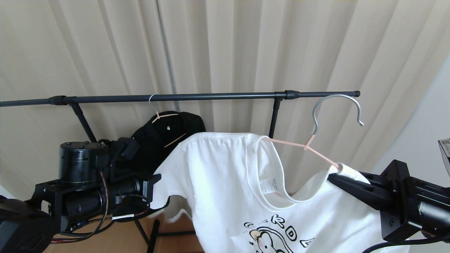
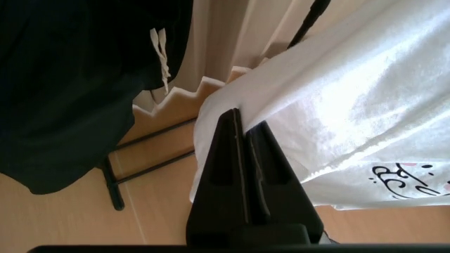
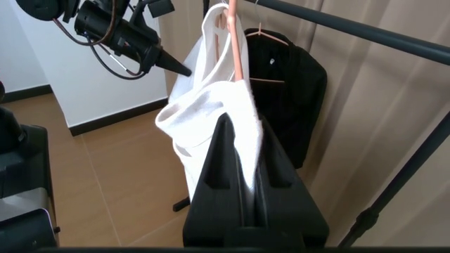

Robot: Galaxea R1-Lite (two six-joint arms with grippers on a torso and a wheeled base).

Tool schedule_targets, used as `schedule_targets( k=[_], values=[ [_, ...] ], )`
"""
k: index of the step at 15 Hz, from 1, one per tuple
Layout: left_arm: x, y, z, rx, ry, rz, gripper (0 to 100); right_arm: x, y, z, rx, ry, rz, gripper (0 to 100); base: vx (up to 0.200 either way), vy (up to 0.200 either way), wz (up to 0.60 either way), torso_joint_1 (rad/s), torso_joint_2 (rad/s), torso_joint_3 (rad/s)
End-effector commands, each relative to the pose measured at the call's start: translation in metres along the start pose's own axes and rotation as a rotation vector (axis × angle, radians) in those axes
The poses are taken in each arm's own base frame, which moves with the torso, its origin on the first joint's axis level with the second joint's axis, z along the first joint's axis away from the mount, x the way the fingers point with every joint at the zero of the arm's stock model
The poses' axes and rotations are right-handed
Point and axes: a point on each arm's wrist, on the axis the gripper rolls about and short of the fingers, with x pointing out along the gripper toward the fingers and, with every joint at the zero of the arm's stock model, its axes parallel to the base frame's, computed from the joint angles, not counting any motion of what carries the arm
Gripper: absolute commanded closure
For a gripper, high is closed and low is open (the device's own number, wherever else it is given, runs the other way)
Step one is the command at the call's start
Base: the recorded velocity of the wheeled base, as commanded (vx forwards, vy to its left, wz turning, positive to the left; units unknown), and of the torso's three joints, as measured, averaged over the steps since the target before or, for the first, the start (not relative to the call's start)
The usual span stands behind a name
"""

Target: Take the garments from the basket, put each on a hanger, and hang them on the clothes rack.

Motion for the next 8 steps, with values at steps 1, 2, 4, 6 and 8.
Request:
schedule_targets(
  k=[1, 2, 4, 6, 8],
  values=[
    [0.000, -0.001, 0.000, 0.004, 0.001, -0.004, 100, 0.000, 0.000, -0.001, 0.000, 0.002, 0.001, 100, 0.000, 0.000, 0.00, 0.000, 0.00, 0.000],
    [0.000, -0.002, 0.000, 0.006, -0.002, -0.007, 100, 0.000, 0.000, 0.000, 0.000, 0.001, -0.001, 100, 0.000, 0.000, 0.00, 0.000, 0.00, 0.000],
    [-0.003, -0.005, 0.002, 0.012, -0.016, -0.025, 0, 0.000, 0.000, 0.000, 0.000, 0.001, 0.001, 100, 0.000, 0.000, 0.00, 0.000, 0.00, 0.000],
    [-0.016, -0.013, 0.007, 0.031, -0.057, -0.081, 0, 0.000, 0.000, -0.001, 0.002, 0.002, 0.001, 100, 0.000, 0.000, 0.00, 0.000, 0.00, 0.000],
    [-0.037, -0.018, 0.017, 0.088, -0.130, -0.170, 0, 0.002, 0.000, -0.002, 0.008, 0.009, 0.030, 100, 0.000, 0.000, 0.00, 0.000, 0.00, 0.000]
  ],
)
